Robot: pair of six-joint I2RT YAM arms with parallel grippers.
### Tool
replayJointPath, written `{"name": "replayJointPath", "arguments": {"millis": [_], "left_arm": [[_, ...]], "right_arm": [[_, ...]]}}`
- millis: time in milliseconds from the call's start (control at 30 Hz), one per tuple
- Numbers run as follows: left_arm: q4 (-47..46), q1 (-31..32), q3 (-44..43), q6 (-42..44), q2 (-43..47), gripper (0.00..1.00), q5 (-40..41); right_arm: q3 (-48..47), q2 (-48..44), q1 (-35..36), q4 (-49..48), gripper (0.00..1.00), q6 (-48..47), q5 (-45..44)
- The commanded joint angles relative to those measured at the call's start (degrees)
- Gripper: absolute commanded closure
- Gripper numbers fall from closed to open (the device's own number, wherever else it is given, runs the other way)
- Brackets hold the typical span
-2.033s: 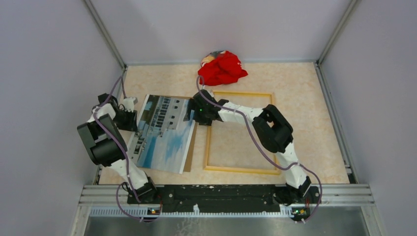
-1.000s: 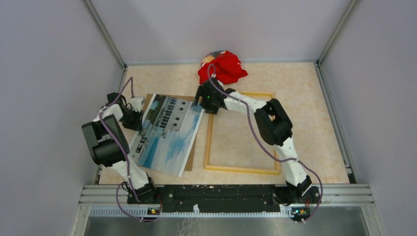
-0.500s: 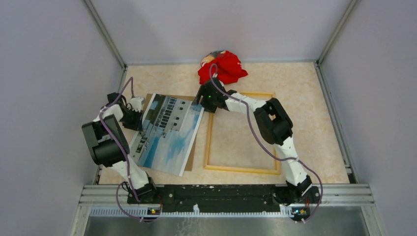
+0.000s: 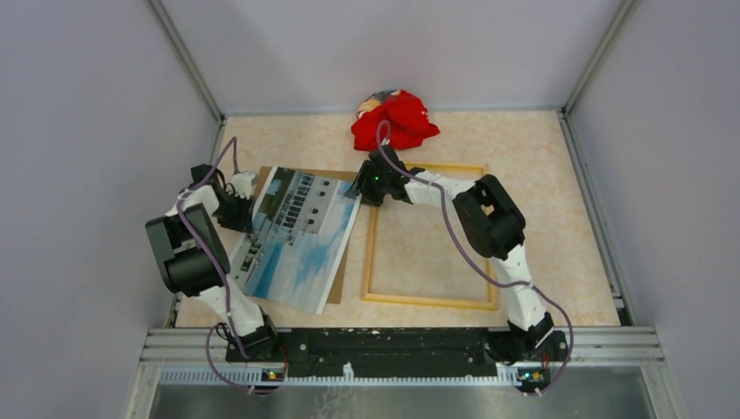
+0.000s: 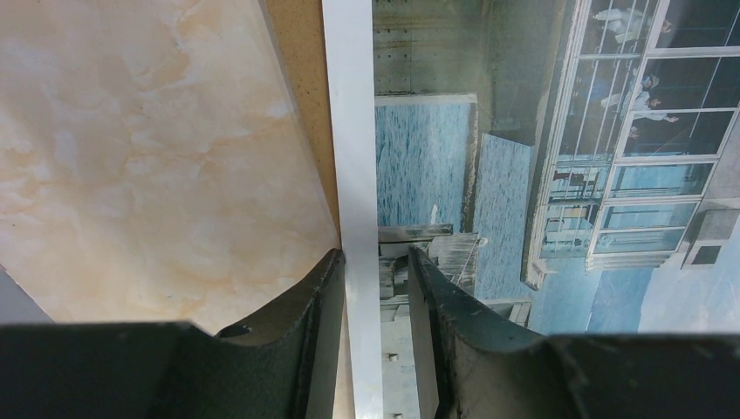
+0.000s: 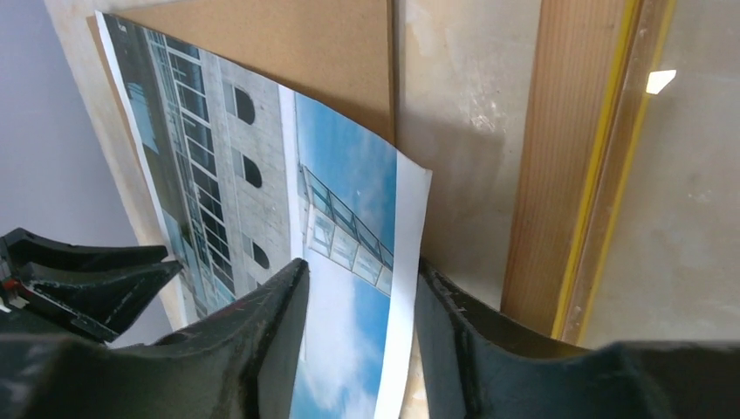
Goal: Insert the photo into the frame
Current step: Pick up the photo at the center of the board, then turn over the photo from the photo frame.
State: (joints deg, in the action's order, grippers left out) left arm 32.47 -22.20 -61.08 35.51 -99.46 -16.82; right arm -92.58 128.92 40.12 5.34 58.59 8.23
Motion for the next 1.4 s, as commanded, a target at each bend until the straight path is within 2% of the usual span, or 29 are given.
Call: {"name": "replayJointPath", "arguments": {"millis": [0,233,400,500,567,667,833,1133,1367], "left_arm": [[-1.2,1.1,2.0,-0.3,0.1,0.61,-0.9],[-1.1,1.1,2.1,-0.5,0.4,0.61,-0.8],[-1.1,1.1,1.9,-0.5,0.5,0.61,-0.7],[-1.0,1.1,1.6,-0.6,0.2,0.61,-0.7],[-0.7,1.1,1.2,-0.7,0.2,0.59,-0.8],[0.8,1.1,0.2,-0.2,1.3,0.38,-2.0],[5.0,1.1,-3.4,0.4,3.7,0.17,-3.4],[10.0,1.7,-7.4,0.9,8.9,0.09,-5.4],[9.9,2.2,-6.2,0.3,8.9,0.09,-4.6]], "right_arm": [[1.8,-4.9,0.9,-1.4,0.57,0.1,1.3],[2.9,-6.3,1.5,-1.9,0.86,-1.0,1.4],[1.1,-6.6,1.8,1.0,0.92,-2.9,0.6],[0.0,-6.7,1.9,1.6,1.00,-3.9,0.6],[-0.5,-6.6,1.8,1.3,1.00,-4.3,1.2],[-1.6,-7.1,1.9,1.9,1.00,-4.6,2.3],[-3.9,-10.5,1.8,4.6,1.00,-6.2,2.4],[-4.3,-23.3,-1.1,15.6,1.00,-12.9,1.3],[2.8,-46.2,-10.1,30.3,1.00,-23.0,-1.6]]}}
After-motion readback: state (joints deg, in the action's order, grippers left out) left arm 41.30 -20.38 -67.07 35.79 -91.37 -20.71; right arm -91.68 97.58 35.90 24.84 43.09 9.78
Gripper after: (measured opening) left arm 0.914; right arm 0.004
